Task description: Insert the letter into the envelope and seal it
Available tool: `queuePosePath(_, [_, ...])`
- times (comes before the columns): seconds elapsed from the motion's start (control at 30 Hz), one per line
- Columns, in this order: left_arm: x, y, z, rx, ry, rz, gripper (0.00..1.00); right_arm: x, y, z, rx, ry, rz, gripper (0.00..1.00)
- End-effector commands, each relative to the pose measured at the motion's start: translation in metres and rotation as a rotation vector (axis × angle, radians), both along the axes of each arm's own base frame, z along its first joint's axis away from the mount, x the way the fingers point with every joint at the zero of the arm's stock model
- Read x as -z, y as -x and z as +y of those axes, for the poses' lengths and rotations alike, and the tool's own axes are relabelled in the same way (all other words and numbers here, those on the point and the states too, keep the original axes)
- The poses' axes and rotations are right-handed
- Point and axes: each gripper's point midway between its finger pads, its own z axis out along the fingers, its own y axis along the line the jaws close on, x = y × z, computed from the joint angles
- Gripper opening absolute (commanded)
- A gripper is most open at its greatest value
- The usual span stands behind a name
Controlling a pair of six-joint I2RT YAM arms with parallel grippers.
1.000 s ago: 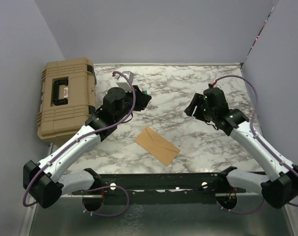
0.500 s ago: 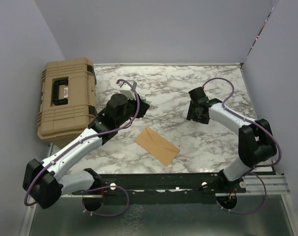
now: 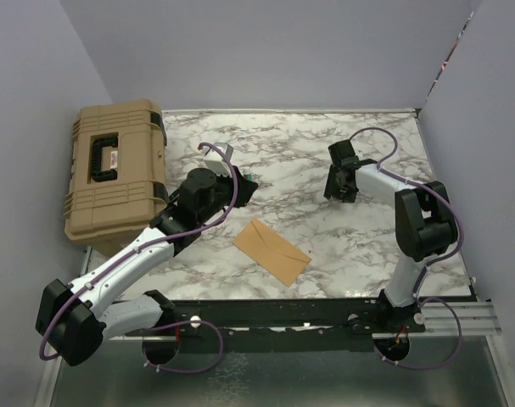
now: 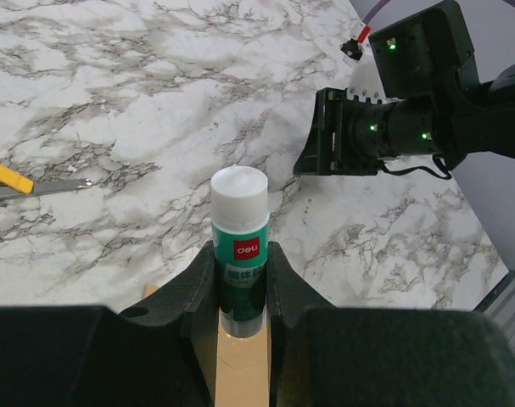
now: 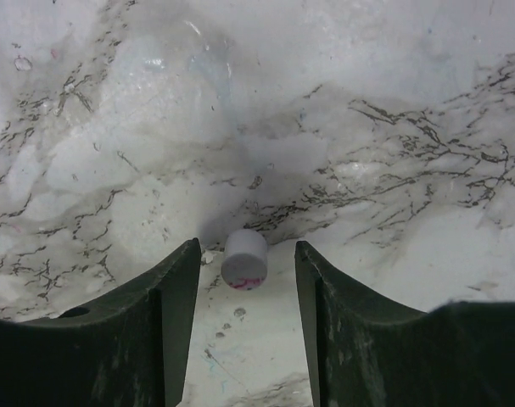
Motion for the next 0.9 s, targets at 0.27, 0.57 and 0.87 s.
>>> queuePosePath(0.27, [-0.011,-0.003,-0.006,0.011,0.039,-0.019,0.00,0.002,-0.012,-0.001,-0.026,0.008,0.043,0.42])
queuePosePath(0.57, [-0.009,-0.007,-0.009,0.009,0.041,-0.007,0.00,0.003,0.004,-0.002,-0.044,-0.001,0.085,0.47])
queuePosePath(0.87, [-0.009,-0.003,-0.015,0.047,0.047,-0.002,0.00,0.007,0.004,-0.004,-0.019,-0.004,0.079,0.36])
